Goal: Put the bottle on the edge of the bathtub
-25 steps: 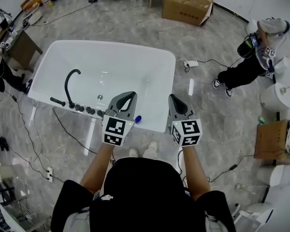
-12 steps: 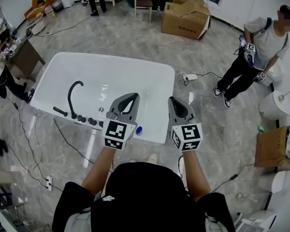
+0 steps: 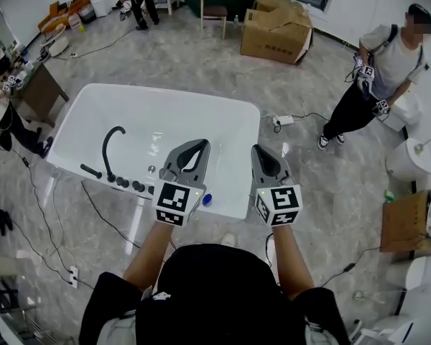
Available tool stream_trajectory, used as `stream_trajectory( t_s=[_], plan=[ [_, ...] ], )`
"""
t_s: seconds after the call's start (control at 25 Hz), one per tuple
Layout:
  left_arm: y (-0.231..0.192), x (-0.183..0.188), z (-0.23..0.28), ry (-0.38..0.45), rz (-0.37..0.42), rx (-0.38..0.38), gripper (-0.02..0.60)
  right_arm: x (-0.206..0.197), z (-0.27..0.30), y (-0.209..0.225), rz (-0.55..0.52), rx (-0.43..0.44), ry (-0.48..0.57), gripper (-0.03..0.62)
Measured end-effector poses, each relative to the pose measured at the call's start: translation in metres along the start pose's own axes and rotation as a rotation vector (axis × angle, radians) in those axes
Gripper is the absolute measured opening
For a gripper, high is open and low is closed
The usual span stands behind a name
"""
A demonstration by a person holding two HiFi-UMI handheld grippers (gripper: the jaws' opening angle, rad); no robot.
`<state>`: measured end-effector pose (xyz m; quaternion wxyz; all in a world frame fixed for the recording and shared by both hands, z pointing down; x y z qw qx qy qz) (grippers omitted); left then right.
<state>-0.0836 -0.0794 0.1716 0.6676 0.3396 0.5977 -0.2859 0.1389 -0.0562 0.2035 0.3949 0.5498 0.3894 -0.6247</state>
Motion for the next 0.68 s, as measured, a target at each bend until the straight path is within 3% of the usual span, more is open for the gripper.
stream_trajectory(
  t_s=[0.68],
  plan=[
    [0.003,0.0,-0.008,0.013,0.002,-0.015,0.014,0.0,-0.005,-0.007,-0.011,-0.009,0.011,0.021]
  ],
)
Point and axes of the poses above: the fingertips, and each gripper's own axes: z forward along the fingers, y to its right, x out of its top, the point moved 10 cm from there along -z, backward along the fingers, and after that the axes turned 2 degrees about x, right-handed, at the moved point
